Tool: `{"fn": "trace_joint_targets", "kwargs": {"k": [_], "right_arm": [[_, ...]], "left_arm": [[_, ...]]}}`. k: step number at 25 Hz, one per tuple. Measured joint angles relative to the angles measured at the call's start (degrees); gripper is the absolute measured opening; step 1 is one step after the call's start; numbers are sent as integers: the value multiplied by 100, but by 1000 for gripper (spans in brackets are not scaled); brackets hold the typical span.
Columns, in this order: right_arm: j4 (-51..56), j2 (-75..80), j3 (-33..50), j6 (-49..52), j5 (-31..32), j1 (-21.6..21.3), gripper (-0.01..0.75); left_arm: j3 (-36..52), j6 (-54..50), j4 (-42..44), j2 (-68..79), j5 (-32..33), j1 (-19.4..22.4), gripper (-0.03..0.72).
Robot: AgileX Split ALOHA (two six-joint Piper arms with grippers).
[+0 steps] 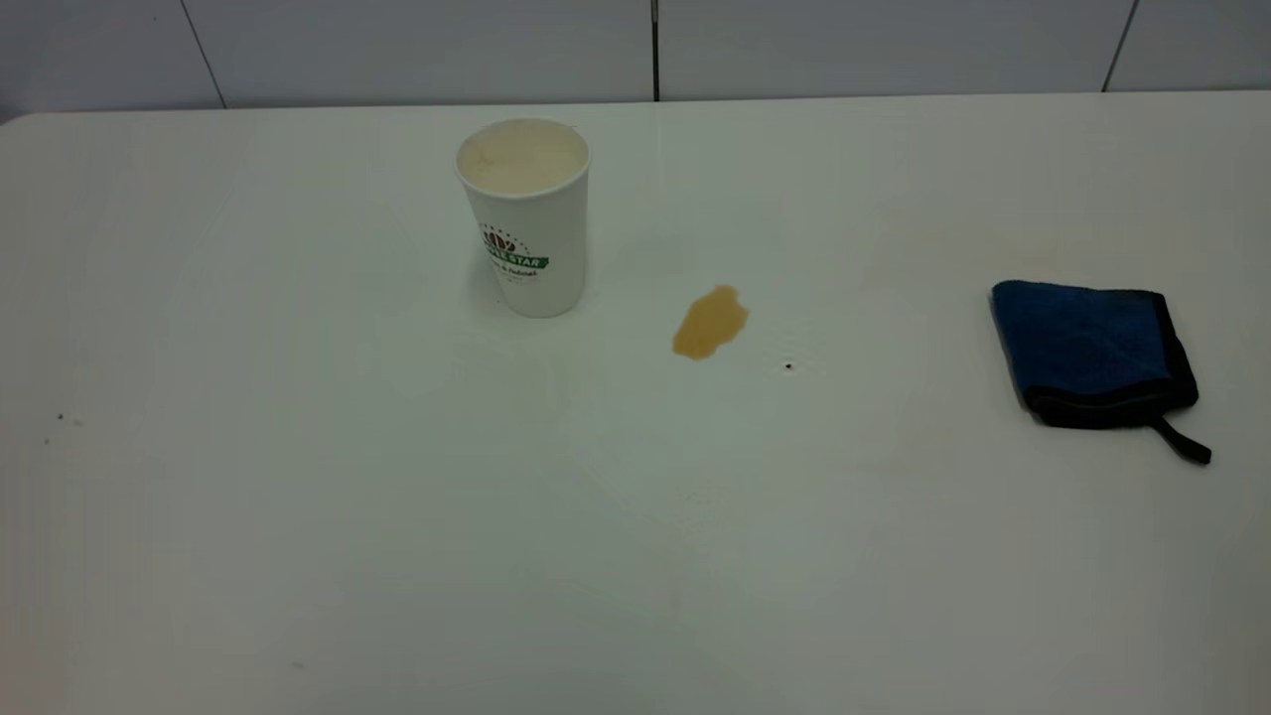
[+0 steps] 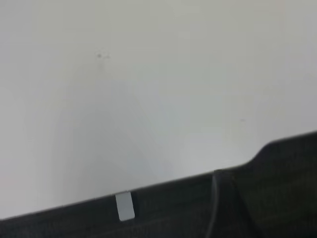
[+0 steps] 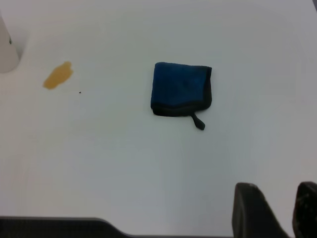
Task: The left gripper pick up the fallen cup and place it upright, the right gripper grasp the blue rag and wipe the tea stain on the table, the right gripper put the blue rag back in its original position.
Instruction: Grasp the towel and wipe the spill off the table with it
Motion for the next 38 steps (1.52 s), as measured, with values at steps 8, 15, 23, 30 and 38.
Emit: {"fn": "trace_joint_targets", "kwargs": {"k": [8, 15, 23, 30, 38], "right_arm": [[0, 0, 0, 0, 0, 0, 239], [0, 0, 0, 0, -92, 0, 239], [342, 0, 0, -27, -756, 0, 269], [1095, 1559, 0, -1363, -2157, 0, 575], [1997, 4915, 0, -2312, -4361, 0, 593]], "left_arm": [[0, 0, 7, -678, 21, 1195, 458], [0, 0, 7, -728, 38, 1720, 458], [0, 0, 7, -728, 43, 1720, 458], [0, 0, 7, -728, 43, 1720, 458], [0, 0, 7, -728, 43, 1720, 458]]}}
